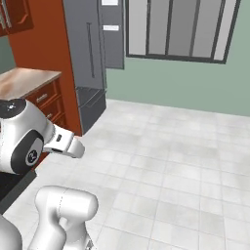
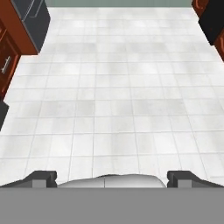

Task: Gather the squash and potato from the fridge and place them on a tray on the dining counter. Then gather the chicken drumstick and steak from the fridge and place them on the other tray.

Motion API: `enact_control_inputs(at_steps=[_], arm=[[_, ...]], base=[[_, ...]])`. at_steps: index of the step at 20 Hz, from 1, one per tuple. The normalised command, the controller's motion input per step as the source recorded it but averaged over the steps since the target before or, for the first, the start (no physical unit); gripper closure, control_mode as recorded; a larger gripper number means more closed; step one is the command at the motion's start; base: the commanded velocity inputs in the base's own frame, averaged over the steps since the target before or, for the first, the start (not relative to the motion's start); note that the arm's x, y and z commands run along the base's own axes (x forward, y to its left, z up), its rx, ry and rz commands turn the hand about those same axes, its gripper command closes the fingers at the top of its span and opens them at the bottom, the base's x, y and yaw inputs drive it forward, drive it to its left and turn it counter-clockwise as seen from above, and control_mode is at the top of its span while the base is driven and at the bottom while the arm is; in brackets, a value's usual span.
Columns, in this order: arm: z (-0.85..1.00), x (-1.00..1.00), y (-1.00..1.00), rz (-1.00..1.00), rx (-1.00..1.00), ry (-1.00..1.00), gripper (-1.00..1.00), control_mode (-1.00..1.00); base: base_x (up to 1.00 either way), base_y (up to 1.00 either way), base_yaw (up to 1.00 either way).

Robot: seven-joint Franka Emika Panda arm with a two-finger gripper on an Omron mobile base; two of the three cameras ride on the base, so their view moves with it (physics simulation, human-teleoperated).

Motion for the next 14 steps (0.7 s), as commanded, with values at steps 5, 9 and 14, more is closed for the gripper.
enact_control_inputs(at_steps=[5,9,14], arm=[[0.00,0.00,0.00,0.00,0.00,0.00,-1.00,1.00],[0.00,0.00,0.00,0.00,0.00,0.00,-1.00,1.00],[0.00,0.00,0.00,0.00,0.00,0.00,-1.00,1.00]], base=[[0.88,0.00,0.01],[0.88,0.00,0.04],[0.85,0.00,0.07]])
